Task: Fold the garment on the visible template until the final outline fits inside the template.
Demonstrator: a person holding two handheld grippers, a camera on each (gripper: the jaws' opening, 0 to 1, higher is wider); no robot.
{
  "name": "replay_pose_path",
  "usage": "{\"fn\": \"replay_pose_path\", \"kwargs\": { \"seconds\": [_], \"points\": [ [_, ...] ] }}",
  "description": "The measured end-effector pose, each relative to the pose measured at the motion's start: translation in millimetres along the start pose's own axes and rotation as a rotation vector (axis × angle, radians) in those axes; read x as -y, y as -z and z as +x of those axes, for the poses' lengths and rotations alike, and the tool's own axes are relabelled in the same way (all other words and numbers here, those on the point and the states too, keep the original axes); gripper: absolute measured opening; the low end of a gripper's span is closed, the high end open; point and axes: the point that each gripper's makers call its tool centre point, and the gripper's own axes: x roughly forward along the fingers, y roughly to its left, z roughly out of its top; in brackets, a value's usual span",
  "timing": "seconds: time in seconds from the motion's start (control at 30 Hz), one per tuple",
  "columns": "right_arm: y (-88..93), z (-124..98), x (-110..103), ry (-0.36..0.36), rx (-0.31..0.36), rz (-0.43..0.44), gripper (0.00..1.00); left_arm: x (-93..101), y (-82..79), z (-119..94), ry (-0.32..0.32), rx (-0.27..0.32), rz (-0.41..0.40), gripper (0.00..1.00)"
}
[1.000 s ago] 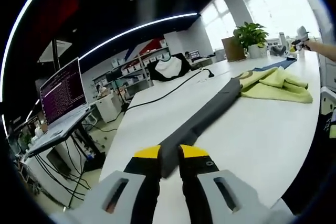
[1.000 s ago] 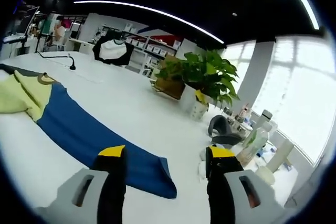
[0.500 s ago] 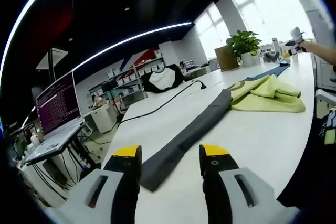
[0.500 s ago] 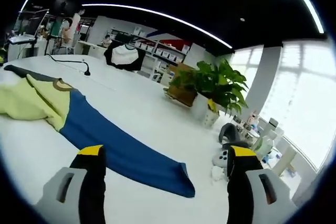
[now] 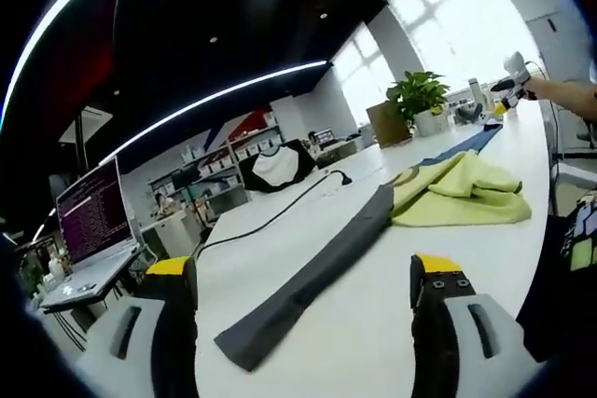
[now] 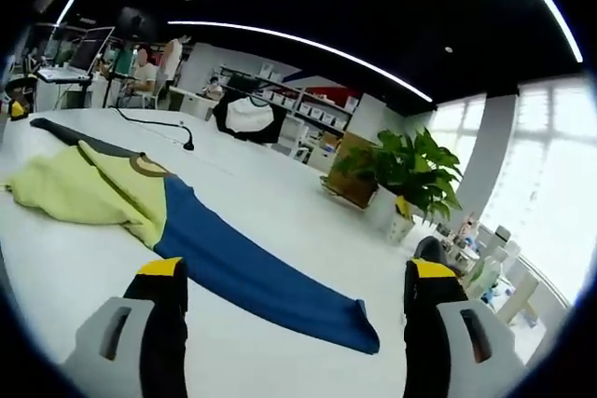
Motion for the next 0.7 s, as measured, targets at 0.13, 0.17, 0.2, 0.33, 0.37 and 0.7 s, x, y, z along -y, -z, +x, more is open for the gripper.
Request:
{"fn": "replay_pose_path", "kwargs": {
  "seconds": [0.13, 0.17, 0.2, 0.33, 0.37, 0.7],
  "points": [
    [-6.0, -3, -17, -0.069, 0.047, 0.047, 1.0, 8.5, -6.4, 1, 0.029, 0.02, 0.002, 1.0],
    [-6.5, -5, -18, -0.074, 0.053, 0.071, 1.0, 10.7, -6.5, 2, 0.036, 0.023, 0.001, 1.0],
    [-6.4, -6, -19, -0.073, 0.049, 0.06, 1.0, 14.5, -6.0, 3, 0.048, 0.025, 0.002, 1.0],
    [-11.8, -11, -27, -0.072, 0.064, 0.024, 1.0, 28.8, -13.2, 4, 0.089, 0.059, 0.011, 1.0],
    [-13.4, -13, -31, -0.087, 0.066, 0.034, 1.0, 31.6, -14.1, 5, 0.096, 0.059, 0.014, 1.0],
    [-24.4, -27, -73, -0.188, 0.083, 0.013, 0.99, 72.0, -19.1, 11, 0.196, 0.066, 0.02, 1.0]
  ]
}}
